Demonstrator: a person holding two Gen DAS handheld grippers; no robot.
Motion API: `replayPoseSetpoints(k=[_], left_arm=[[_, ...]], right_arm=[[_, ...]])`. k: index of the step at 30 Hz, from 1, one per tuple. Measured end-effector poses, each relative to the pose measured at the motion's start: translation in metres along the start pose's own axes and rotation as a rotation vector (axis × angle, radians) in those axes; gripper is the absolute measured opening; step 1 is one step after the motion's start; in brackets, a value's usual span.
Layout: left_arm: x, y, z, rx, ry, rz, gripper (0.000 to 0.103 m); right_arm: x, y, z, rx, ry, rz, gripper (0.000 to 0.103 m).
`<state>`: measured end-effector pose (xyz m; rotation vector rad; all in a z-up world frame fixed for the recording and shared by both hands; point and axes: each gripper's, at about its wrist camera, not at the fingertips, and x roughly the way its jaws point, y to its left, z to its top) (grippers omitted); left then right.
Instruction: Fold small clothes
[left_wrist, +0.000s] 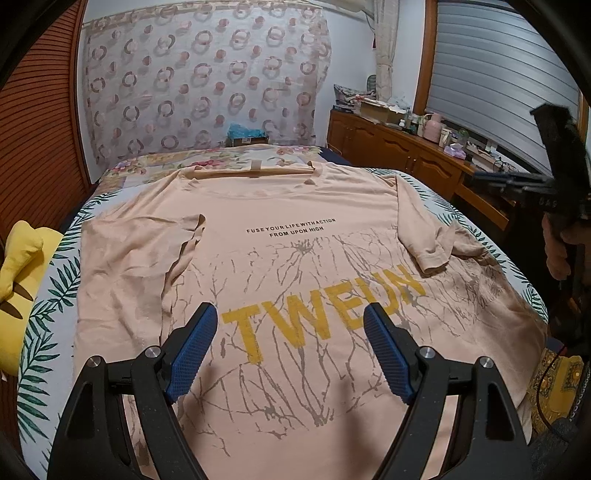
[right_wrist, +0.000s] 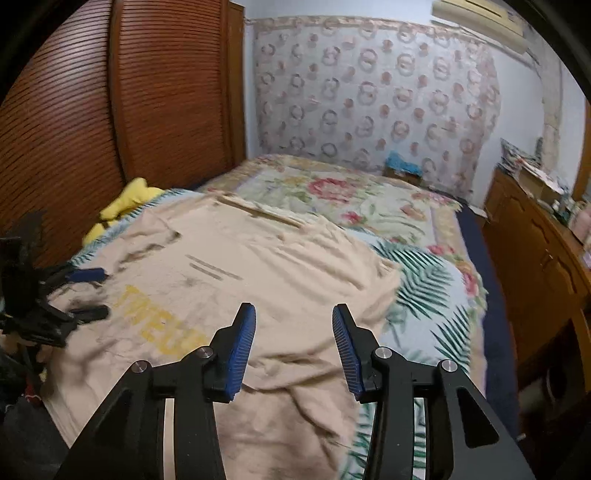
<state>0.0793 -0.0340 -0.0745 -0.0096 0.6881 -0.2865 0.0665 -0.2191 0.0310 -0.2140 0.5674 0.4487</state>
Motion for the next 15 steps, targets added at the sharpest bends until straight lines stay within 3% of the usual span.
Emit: replayPoseSetpoints(k=[4, 14, 15], left_arm=[[0.002, -0.002, 0.000, 0.007, 0.005, -0.003, 0.082], [0.006, -0.012, 0.002, 0.025, 0.016, -0.007, 0.082], [0.007, -0.013, 0.002, 0.028, 0.018, -0.008, 0.082]], right_arm=[[0.020, -0.014, -0.010, 0.025, 0.057, -0.044, 0.045], [0.064, -0.023, -0.025, 0.061, 0.181, -0.039, 0.045], [0.067, -0.023, -0.024, 0.063, 0.183, -0.042, 0.039]])
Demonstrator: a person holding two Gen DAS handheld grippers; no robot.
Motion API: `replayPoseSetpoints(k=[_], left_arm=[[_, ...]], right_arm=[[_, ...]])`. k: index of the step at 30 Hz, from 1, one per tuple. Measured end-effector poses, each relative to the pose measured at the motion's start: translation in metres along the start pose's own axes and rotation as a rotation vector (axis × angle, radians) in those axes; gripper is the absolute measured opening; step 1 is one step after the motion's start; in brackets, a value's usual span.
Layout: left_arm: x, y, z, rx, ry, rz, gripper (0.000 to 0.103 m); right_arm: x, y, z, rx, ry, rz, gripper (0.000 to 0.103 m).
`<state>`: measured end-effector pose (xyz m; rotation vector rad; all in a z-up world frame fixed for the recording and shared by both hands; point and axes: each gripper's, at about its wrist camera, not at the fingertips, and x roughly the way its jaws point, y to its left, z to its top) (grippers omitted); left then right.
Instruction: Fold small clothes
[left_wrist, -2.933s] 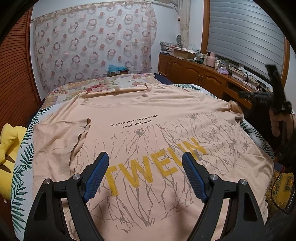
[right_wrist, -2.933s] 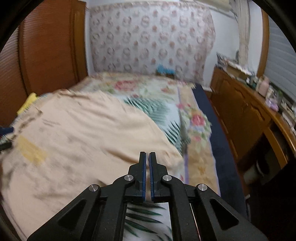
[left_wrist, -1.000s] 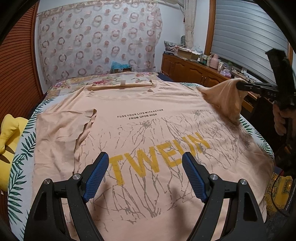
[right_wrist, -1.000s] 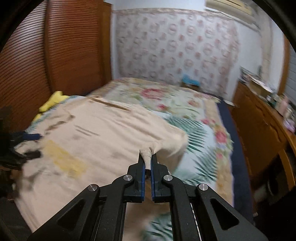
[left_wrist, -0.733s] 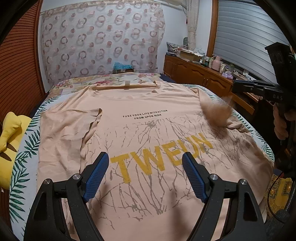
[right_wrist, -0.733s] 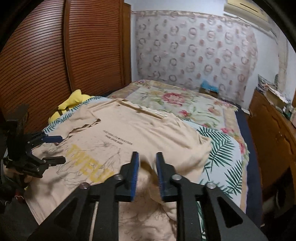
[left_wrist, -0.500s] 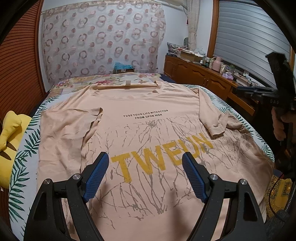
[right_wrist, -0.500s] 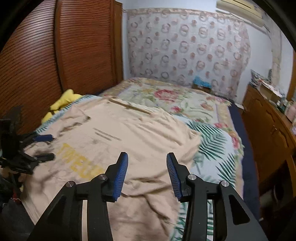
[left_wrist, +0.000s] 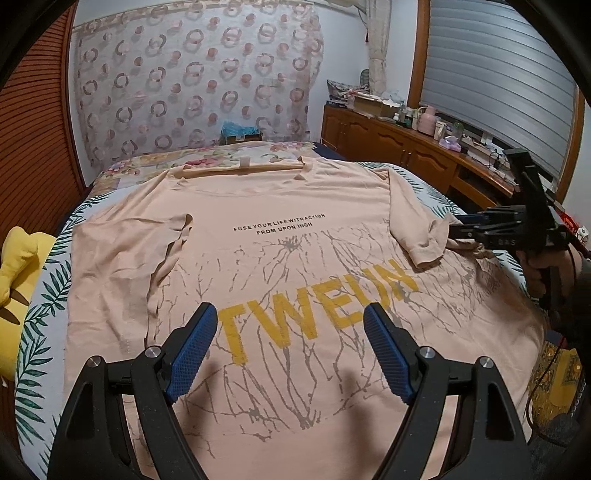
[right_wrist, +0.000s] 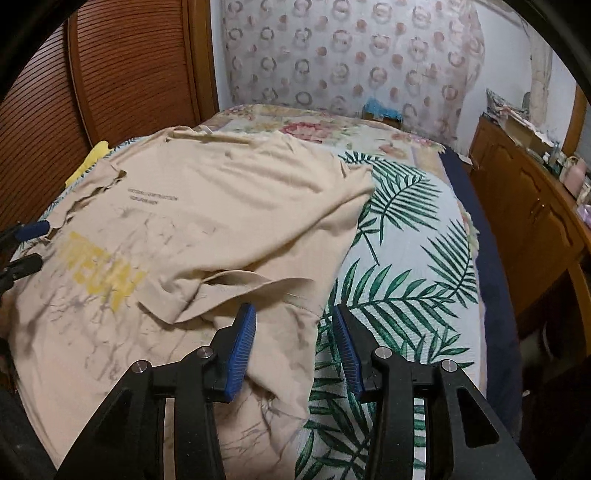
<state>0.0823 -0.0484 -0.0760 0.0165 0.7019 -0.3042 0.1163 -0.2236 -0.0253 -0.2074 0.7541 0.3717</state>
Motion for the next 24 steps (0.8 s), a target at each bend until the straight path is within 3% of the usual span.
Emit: replayPoseSetpoints(k=[1, 3, 6, 11, 24], left_arm=[[0.001, -0.001, 0.000, 0.003, 0.001, 0.000, 0.082], [0.002, -0.002, 0.001, 0.009, 0.004, 0.000, 0.082], [0.004, -0.004, 0.004, 0.015, 0.006, -0.002, 0.082], [0.007, -0.010, 0.010, 0.037, 0.007, -0.015, 0.082], [0.028, -0.041, 0.049, 0.118, 0.019, -0.076, 0.082]], right_arm=[[0.001, 0.001, 0.001, 0.002, -0.002, 0.000, 0.035], [0.001, 0.001, 0.003, 0.004, -0.013, 0.008, 0.017], [-0.006, 0.007, 0.005, -0.013, -0.060, 0.023, 0.008], [-0.025, 0.021, -0.003, -0.049, -0.123, 0.054, 0.006], [-0.034, 0.032, -0.043, -0.111, -0.046, 0.124, 0.006]])
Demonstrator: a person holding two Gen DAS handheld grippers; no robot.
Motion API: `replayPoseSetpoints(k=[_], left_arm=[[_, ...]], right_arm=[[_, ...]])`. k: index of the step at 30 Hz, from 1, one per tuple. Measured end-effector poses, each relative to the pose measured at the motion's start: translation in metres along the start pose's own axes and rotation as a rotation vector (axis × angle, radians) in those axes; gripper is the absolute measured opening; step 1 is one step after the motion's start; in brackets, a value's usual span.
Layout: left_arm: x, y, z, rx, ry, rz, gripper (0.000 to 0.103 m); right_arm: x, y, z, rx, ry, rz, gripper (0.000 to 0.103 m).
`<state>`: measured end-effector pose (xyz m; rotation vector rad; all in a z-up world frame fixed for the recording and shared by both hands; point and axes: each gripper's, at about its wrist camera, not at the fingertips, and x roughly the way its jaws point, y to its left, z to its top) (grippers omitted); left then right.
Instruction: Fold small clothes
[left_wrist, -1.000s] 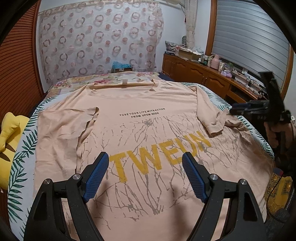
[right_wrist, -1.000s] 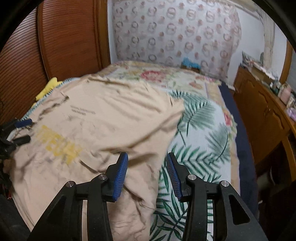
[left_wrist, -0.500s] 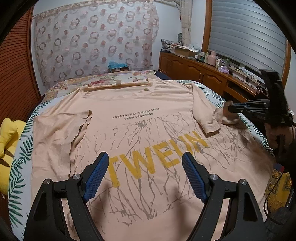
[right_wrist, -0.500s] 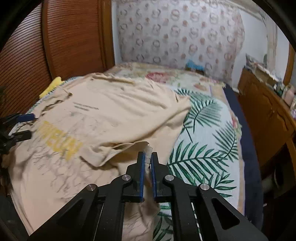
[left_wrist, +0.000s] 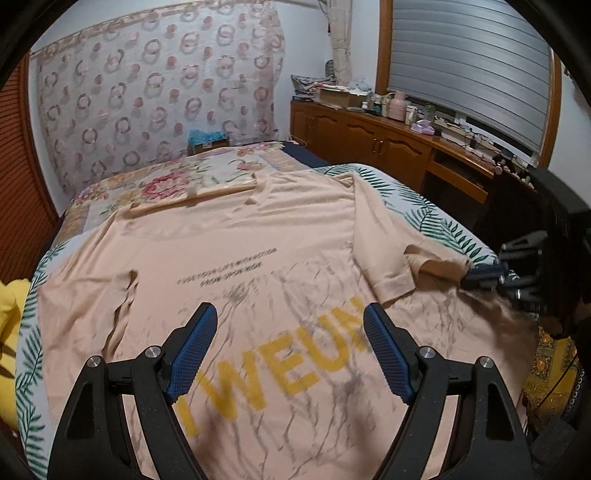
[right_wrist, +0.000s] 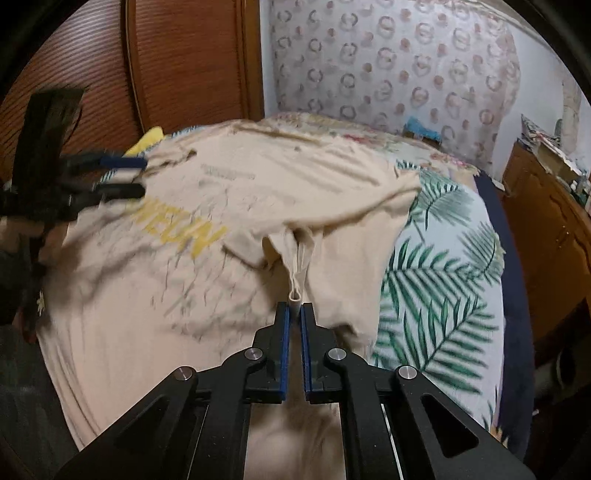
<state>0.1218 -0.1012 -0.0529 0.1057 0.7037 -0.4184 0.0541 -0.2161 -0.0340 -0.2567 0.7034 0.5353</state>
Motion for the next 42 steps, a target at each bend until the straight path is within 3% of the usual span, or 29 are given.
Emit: replayPoseSetpoints(k=[5, 8, 11, 13, 19, 28, 35, 37, 42], left_arm=[[0.010, -0.011, 0.013, 0.015, 0.008, -0.036, 0.082], [0.016, -0.022, 0.020, 0.036, 0.009, -0.053, 0.082], [0.021, -0.035, 0.024, 0.067, 0.017, -0.086, 0.067], [0.028, -0.044, 0.025, 0.087, 0.038, -0.115, 0.050], [0.048, -0.063, 0.021, 0.119, 0.107, -0.186, 0.027], [0.064, -0.084, 0.019, 0.162, 0.162, -0.230, 0.026], [0.075, -0.088, 0.020, 0.179, 0.181, -0.217, 0.026], [0.074, -0.089, 0.020, 0.197, 0.179, -0.201, 0.008], [0.068, -0.073, 0.025, 0.161, 0.154, -0.186, 0.003]], right_arm=[[-0.012, -0.003, -0.008, 0.028, 0.010, -0.007, 0.006], [-0.023, -0.005, -0.011, 0.049, -0.013, -0.019, 0.014], [-0.033, -0.012, -0.014, 0.080, -0.043, -0.053, 0.020], [-0.033, -0.017, -0.017, 0.097, -0.042, -0.090, 0.025], [-0.015, -0.027, -0.022, 0.161, 0.006, -0.115, 0.025], [-0.003, -0.025, -0.021, 0.158, 0.013, -0.120, 0.026], [-0.007, -0.020, -0.023, 0.146, 0.008, -0.131, 0.027], [-0.007, -0.021, -0.024, 0.151, 0.006, -0.124, 0.027], [-0.006, -0.022, -0.024, 0.154, 0.004, -0.120, 0.028]])
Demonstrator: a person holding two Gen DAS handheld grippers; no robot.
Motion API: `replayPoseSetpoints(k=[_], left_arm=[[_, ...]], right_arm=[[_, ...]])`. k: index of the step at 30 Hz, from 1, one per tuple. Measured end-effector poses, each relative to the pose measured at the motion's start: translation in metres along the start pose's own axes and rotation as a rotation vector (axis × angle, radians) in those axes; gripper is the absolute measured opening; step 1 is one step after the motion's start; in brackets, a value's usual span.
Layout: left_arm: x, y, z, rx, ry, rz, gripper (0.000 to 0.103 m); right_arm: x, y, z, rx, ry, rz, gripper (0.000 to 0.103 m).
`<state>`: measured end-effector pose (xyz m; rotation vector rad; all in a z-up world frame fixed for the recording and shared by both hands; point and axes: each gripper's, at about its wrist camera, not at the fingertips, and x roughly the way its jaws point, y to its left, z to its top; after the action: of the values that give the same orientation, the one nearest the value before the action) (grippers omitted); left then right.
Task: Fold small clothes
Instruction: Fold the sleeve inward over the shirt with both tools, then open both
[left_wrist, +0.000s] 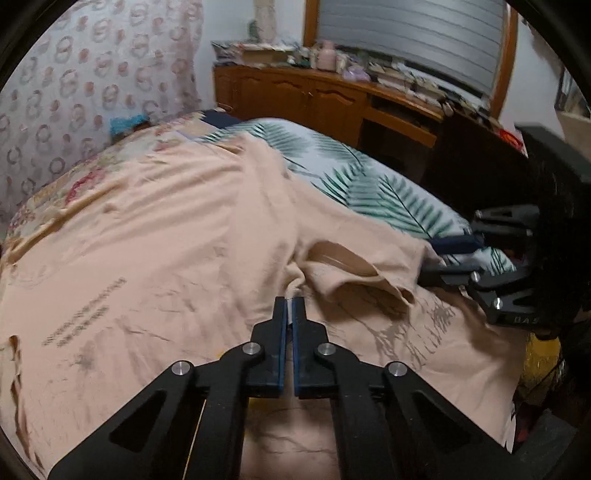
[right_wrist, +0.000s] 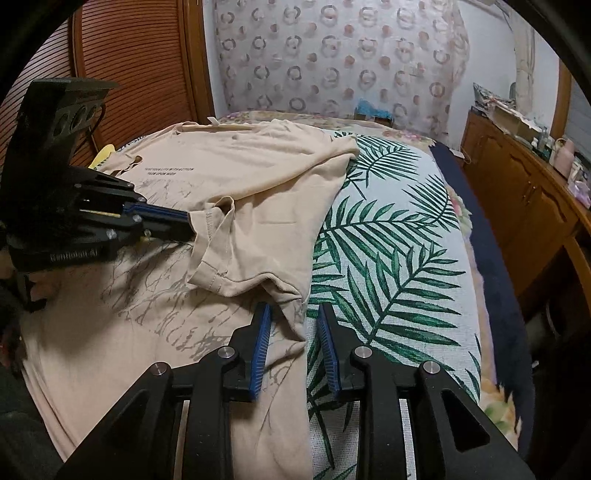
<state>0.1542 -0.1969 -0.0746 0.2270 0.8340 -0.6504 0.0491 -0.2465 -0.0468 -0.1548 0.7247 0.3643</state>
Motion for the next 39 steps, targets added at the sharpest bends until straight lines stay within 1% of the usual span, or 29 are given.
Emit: replayPoseSetpoints(k=[6, 8, 12, 15, 17, 19, 22, 27, 31, 32, 34, 35, 36, 38, 39], left_arm=[[-0.033, 0.031, 0.010, -0.085, -0.111, 0.049, 0.002], [-0.042, 0.042, 0.016, -0.104, -0.137, 0.064, 0.002], [-0.049, 0.058, 0.019, -0.134, -0.160, 0.090, 0.002], [-0.047, 0.071, 0.018, -0.151, -0.159, 0.110, 0.002], [-0.043, 0.080, 0.017, -0.168, -0.146, 0.122, 0.002], [-0.036, 0.087, 0.014, -0.184, -0.120, 0.129, 0.002], [-0.031, 0.090, 0.009, -0.193, -0.110, 0.143, 0.002], [-0.039, 0.094, 0.003, -0.205, -0.124, 0.155, 0.002], [-0.051, 0.101, 0.002, -0.197, -0.140, 0.193, 0.002], [-0.056, 0.103, 0.002, -0.190, -0.147, 0.215, 0.002], [-0.061, 0.108, 0.001, -0.189, -0.151, 0.229, 0.002], [-0.065, 0.111, 0.000, -0.192, -0.154, 0.231, 0.003], [-0.068, 0.115, -0.002, -0.196, -0.154, 0.236, 0.003], [-0.074, 0.123, -0.005, -0.201, -0.156, 0.260, 0.010], [-0.077, 0.127, -0.007, -0.203, -0.160, 0.267, 0.022]], right_arm=[[0.001, 0.000, 0.000, 0.004, 0.000, 0.002, 0.028], [0.001, -0.001, 0.000, 0.007, -0.001, 0.006, 0.028], [0.001, -0.002, 0.000, 0.015, 0.000, 0.018, 0.028], [-0.005, -0.004, 0.001, 0.031, -0.022, 0.035, 0.028], [-0.008, -0.005, 0.003, 0.045, -0.037, 0.069, 0.028], [-0.011, -0.003, 0.007, 0.033, -0.045, 0.065, 0.028], [-0.008, 0.001, 0.015, 0.014, -0.049, 0.057, 0.028], [0.006, 0.005, 0.028, -0.007, -0.036, 0.053, 0.028], [0.022, 0.005, 0.042, -0.028, -0.018, 0.049, 0.028], [0.026, 0.004, 0.045, -0.033, -0.014, 0.049, 0.028], [0.037, 0.000, 0.054, -0.033, -0.003, 0.051, 0.032], [0.041, -0.002, 0.058, -0.030, 0.001, 0.051, 0.036], [0.046, -0.005, 0.062, -0.025, 0.003, 0.051, 0.038], [0.057, -0.010, 0.072, -0.019, 0.012, 0.056, 0.038], [0.063, -0.012, 0.076, -0.020, 0.016, 0.051, 0.038]])
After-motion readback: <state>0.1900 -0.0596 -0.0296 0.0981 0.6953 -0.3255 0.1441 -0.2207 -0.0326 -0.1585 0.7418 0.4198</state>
